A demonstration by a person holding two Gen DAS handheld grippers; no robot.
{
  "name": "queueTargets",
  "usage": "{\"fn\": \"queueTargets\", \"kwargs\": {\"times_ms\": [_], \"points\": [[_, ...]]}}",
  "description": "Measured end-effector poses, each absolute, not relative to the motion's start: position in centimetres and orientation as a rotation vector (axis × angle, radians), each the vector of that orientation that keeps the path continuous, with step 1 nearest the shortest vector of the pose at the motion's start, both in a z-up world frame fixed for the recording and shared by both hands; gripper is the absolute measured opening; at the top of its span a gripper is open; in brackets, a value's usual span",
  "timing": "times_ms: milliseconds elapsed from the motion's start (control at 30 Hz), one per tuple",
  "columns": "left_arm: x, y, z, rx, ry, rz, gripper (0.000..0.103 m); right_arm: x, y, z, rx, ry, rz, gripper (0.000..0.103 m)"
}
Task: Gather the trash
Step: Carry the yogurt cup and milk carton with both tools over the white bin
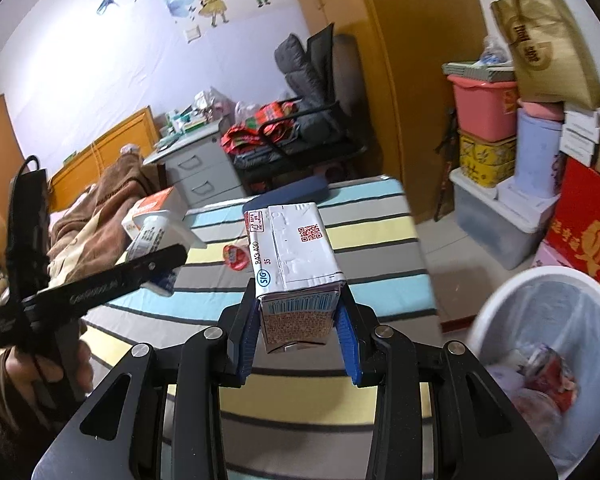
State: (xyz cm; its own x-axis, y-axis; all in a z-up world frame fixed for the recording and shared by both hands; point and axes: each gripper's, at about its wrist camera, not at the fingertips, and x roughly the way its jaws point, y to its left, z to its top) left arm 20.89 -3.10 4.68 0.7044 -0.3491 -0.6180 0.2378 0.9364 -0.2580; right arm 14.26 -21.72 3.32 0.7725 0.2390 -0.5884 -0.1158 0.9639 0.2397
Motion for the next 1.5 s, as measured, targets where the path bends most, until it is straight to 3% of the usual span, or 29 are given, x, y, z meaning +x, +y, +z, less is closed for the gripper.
{"fn": "queueTargets", "kwargs": {"times_ms": [800, 1500], "points": [[14.1, -16.8, 7.4, -0.037, 0.664, -0.558, 0.049, 7.7, -31.4, 4.5, 0.258, 0.56, -0.064, 0.036], [13.6, -27.7, 4.8, 0.088, 0.765, -0.716, 0.05, 6.1, -38.2, 0.5, 0.272, 0.71, -0.249, 0.037]]}}
